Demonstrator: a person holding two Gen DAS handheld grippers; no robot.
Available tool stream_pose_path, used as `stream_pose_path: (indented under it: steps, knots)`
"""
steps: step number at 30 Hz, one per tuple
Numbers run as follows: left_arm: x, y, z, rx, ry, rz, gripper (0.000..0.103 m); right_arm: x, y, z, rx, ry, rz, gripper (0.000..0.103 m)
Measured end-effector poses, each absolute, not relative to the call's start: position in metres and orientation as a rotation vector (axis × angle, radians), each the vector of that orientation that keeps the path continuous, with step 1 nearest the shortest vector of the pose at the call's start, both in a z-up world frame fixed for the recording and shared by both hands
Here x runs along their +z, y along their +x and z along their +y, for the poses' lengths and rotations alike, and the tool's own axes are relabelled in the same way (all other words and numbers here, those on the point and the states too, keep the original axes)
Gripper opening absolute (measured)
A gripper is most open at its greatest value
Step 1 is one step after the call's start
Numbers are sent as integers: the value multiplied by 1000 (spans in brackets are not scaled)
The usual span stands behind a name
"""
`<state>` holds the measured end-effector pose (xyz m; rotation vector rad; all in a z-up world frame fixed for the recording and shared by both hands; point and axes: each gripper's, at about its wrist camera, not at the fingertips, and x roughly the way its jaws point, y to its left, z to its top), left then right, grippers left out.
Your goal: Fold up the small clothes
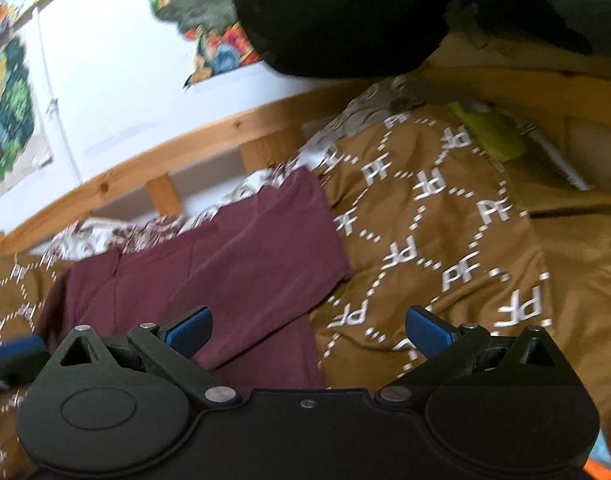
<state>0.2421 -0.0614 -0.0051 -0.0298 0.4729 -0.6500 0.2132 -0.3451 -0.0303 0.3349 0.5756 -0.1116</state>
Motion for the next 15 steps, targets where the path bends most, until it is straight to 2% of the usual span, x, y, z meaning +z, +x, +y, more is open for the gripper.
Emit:
stream_pose_path:
  steps: [2,6,8,14,15]
  knots:
    - [7,243,-52,-560,6,469,99,-33,216,-340,-59,340,594,102]
    - [18,259,-14,-345,18,529,100,-43,227,-326,96,339,676,102]
    - [14,269,9,-243,-22,551,100,-50,234,-318,147,353,700,98]
    - [-16,289,70,86,-157,672,100,-66,266,-279,256,229,730,76]
    - [-19,292,78,124,-185,698,100,-69,270,-274,263,210,738,62]
